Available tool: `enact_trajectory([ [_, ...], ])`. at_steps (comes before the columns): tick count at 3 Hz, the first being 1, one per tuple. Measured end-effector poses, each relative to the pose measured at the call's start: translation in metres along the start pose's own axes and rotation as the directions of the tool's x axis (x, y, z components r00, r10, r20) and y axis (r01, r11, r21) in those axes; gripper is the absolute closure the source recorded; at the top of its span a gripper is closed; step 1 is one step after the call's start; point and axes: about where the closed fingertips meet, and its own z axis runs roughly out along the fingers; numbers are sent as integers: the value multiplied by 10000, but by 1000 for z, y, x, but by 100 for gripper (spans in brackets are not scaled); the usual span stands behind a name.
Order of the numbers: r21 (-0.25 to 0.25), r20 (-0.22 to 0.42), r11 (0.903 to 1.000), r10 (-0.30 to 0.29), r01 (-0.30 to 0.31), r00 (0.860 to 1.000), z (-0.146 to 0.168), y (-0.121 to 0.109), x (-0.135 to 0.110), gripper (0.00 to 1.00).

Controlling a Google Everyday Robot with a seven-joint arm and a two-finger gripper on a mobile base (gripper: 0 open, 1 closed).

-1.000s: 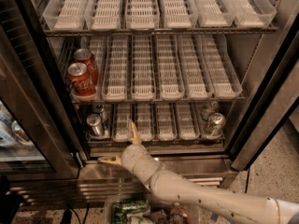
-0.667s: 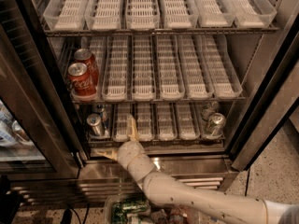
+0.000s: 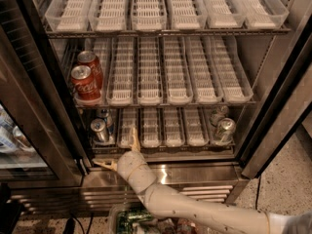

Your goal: Pick redbull can from bottom shelf of fridge

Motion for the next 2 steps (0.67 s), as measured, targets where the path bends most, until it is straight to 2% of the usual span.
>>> enact_trajectory([
  [1,57,286,9897,1426,-1428,9894,6,30,-3,0],
  [2,317,650,9746,2194,-2218,9735,12,50,-11,0],
])
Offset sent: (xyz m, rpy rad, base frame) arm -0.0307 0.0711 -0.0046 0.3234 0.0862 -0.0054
